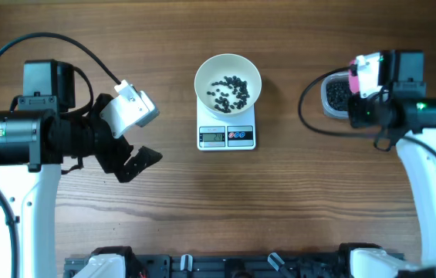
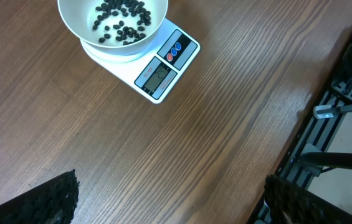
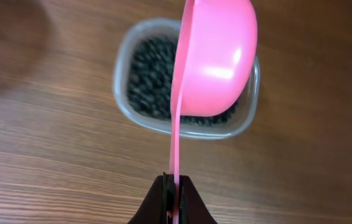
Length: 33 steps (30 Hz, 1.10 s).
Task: Scoop item into bowl and weigh 150g on scale
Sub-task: 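Carry the empty scoop right back to the bean tub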
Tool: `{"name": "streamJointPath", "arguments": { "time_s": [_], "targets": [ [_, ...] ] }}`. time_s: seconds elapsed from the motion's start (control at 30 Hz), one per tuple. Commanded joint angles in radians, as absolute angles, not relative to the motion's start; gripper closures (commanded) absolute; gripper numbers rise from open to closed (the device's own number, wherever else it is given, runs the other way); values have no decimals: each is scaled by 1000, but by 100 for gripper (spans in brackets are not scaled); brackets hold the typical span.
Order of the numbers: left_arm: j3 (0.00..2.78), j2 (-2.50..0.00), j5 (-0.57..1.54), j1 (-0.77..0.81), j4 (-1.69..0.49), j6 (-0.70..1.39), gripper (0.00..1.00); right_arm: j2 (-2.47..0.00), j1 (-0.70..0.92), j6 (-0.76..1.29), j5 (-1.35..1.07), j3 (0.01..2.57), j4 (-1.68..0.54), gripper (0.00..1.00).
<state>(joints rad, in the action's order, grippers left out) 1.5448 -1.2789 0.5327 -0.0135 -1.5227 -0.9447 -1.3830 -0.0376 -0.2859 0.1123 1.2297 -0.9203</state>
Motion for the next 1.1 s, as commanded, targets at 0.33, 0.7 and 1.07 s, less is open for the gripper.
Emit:
{"name": "streamJointPath", "arguments": {
  "time_s": [0.33,0.7,1.07],
  "targets": [
    [1559,-1267,540,-19,-1524,-954,0,-1586,-65,-393,160,1237,-866,96],
    [1559,-1267,540,-19,-1524,-954,0,-1631,-65,-403,290,1236,-804,96],
    [1559,-1267,540,-19,-1524,-954,0,-1687,-65,-459,288,1236,-804,96]
  ]
}}
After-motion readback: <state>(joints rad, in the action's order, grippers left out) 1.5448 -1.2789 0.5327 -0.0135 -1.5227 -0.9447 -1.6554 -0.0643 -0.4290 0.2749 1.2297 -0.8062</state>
